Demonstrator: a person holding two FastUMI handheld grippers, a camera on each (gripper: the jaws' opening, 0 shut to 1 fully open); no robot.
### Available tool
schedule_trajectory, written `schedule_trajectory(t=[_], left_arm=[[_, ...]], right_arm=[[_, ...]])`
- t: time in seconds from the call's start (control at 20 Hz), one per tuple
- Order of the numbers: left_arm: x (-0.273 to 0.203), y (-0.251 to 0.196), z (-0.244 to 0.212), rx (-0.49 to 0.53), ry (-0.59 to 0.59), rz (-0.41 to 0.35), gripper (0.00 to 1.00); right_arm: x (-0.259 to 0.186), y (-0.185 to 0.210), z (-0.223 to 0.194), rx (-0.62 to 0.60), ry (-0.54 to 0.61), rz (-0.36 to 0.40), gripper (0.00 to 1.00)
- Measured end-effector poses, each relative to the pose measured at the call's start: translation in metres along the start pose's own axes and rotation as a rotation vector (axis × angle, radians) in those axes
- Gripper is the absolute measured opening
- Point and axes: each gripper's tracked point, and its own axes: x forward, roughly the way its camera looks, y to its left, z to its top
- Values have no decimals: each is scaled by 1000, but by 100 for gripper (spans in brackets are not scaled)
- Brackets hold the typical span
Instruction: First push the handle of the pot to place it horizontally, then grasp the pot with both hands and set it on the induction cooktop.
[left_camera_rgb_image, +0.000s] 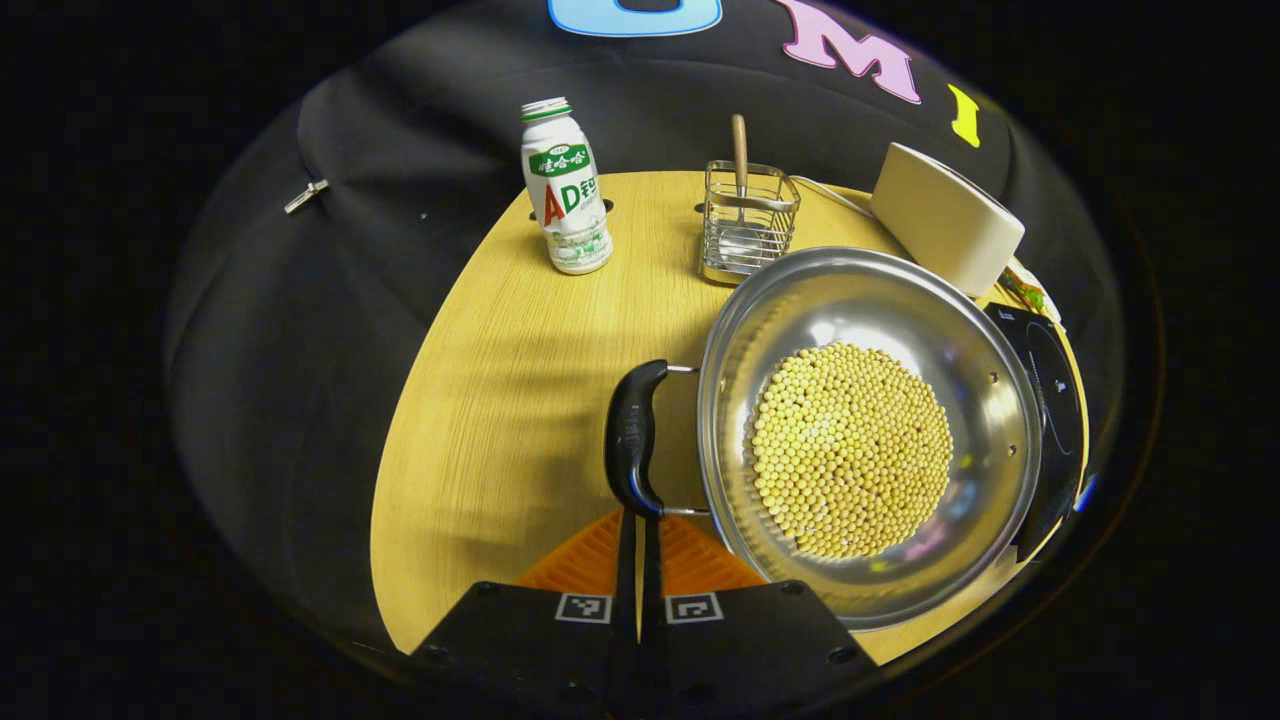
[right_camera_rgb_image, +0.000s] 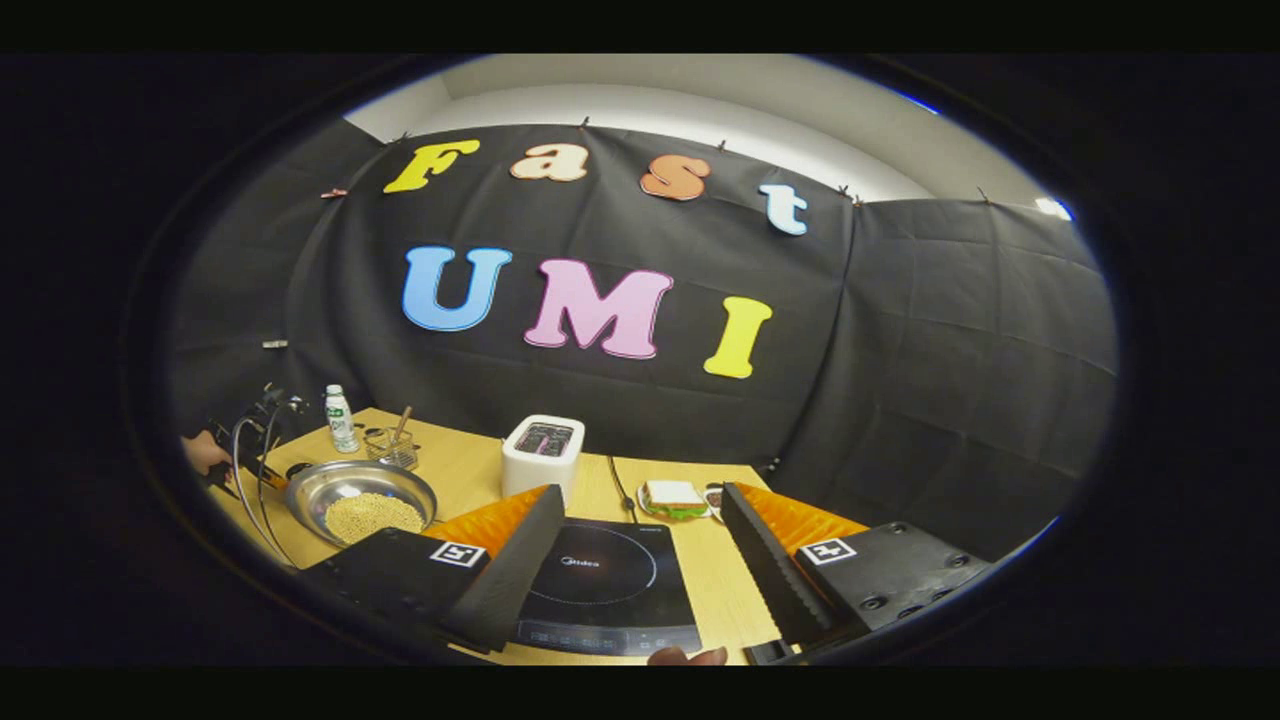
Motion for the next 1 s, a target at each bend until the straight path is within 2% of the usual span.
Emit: schedule_trajectory(t=[0.15, 0.3, 0.5, 0.65, 0.7, 0.75, 0.85, 0.9, 1.0], left_arm=[[-19, 10, -7, 18, -50, 43, 5], [-42, 26, -6, -17, -99, 69, 5], [-71, 37, 31, -32, -295, 80, 5], [-91, 32, 45, -52, -391, 55, 44], [-95, 27, 50, -60, -416, 33, 48], [-97, 23, 53, -60, -440, 23, 60], [-98, 22, 59, -46, -466, 27, 95], [-97, 19, 62, -44, -468, 18, 99], [-90, 11, 60, -43, -449, -4, 98]], right_arm=[[7, 13, 1, -11, 4, 26, 98], [19, 28, 0, -12, 7, 58, 98], [39, 57, -1, 5, 7, 107, 98], [60, 83, -6, 40, 21, 152, 98], [67, 93, -10, 58, 36, 167, 98], [74, 103, -16, 76, 54, 184, 98], [88, 124, -29, 102, 93, 211, 99], [94, 135, -38, 114, 122, 227, 98], [103, 159, -58, 139, 182, 265, 98]])
